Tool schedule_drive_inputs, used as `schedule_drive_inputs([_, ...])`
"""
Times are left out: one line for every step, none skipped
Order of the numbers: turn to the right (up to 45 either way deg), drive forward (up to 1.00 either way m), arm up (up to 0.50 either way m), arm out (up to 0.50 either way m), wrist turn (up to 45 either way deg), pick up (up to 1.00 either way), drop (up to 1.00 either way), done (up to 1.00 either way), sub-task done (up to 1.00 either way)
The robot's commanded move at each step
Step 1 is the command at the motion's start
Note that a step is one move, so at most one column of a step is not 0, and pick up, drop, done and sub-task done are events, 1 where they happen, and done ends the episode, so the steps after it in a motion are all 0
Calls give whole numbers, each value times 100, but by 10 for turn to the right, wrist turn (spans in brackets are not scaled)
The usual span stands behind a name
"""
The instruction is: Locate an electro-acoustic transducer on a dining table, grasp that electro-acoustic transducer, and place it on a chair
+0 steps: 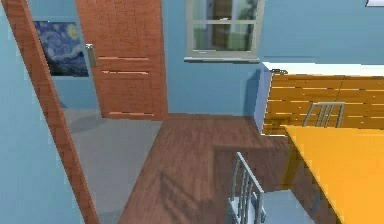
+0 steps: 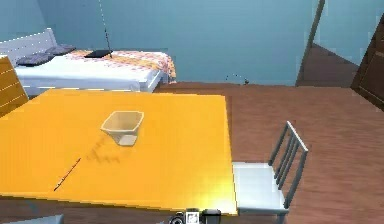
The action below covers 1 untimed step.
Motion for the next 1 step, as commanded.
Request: schedule_drive_inputs([0,0,0,0,0,0,0,100,0])
